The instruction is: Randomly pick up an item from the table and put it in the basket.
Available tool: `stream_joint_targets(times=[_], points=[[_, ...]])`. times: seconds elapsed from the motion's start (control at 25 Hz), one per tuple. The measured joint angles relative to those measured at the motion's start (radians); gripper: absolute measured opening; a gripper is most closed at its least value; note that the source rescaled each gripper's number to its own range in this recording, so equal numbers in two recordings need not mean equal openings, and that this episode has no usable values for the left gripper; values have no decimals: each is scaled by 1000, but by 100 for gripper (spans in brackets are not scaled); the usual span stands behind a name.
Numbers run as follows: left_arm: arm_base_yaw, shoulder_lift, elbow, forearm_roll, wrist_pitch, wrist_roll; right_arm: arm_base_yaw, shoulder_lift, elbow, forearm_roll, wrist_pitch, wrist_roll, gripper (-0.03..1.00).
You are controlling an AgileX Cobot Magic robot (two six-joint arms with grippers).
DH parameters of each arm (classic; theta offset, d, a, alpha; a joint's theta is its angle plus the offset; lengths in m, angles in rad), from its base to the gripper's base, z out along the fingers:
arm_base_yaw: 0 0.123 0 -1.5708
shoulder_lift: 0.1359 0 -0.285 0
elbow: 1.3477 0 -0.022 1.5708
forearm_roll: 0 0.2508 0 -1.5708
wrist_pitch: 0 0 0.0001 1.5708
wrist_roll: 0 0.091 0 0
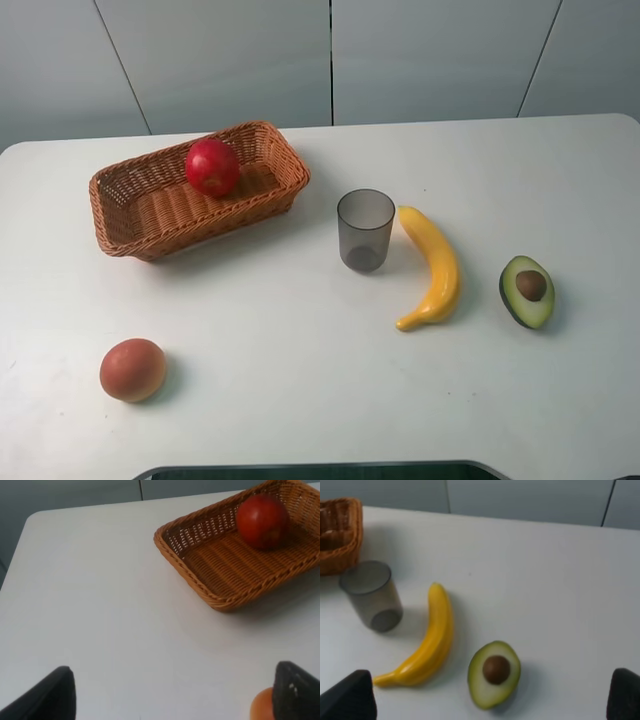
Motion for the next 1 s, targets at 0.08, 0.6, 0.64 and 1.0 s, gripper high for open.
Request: stream_joint_targets(times=[0.08, 0.6, 0.64, 1.0], points=[[0, 0, 0, 0, 0, 0, 0, -17, 0, 5, 23, 0, 100], [0, 0, 0, 0, 0, 4, 0, -19, 25, 23, -5, 0, 100], [0, 0, 0, 0, 0, 4, 0, -20, 27, 23, -8, 0, 100], [0, 0, 0, 0, 0, 0, 0, -23, 29, 14, -10, 24, 100]])
